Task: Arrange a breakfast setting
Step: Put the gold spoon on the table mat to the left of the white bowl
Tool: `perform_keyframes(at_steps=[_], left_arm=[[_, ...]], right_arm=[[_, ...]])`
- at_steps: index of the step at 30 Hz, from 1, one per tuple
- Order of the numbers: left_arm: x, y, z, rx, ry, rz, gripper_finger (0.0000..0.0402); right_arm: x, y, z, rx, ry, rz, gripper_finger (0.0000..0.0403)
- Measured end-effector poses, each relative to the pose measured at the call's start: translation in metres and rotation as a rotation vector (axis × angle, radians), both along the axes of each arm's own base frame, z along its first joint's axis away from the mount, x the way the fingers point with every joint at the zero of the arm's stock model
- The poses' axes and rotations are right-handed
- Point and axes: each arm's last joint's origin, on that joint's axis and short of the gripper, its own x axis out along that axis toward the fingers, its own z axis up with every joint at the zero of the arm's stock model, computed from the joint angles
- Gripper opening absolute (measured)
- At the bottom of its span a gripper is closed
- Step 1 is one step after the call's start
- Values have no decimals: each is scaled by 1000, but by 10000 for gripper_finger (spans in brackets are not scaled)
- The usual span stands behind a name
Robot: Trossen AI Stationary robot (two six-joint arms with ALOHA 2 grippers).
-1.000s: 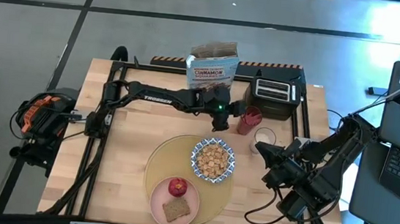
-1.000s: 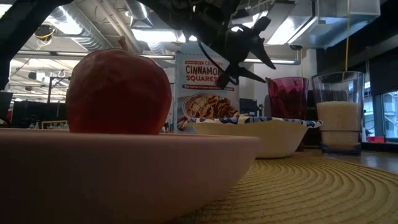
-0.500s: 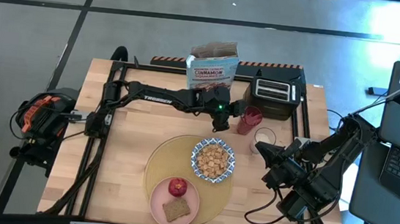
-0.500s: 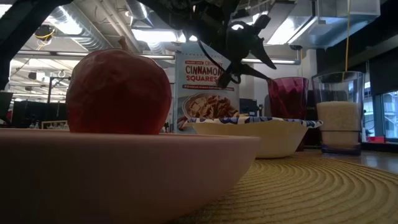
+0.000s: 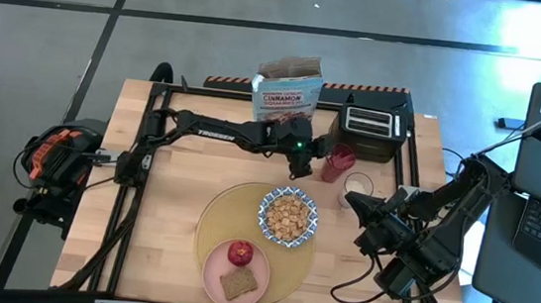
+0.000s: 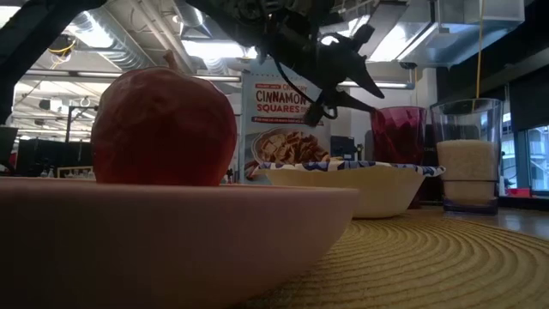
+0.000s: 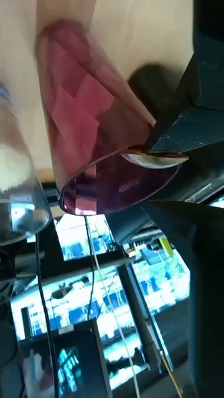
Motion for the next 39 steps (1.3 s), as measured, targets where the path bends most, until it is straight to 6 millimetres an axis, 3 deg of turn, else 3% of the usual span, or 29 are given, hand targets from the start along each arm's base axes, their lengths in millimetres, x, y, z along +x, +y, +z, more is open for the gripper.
perform_keyframes(at_steps=[5,19,32,39], left_arm=[[7,2,-9,19,-36,17,121],[8,2,-9,29,-45,26,119],[6,1,-13,35,-8,59,9],[6,1,-13,45,-7,81,4]], right_arm=[[0,0,0,-1,2,0,33],[0,0,-1,3,8,0,33],[0,0,0,2,8,0,33],[0,0,0,2,8,0,33]])
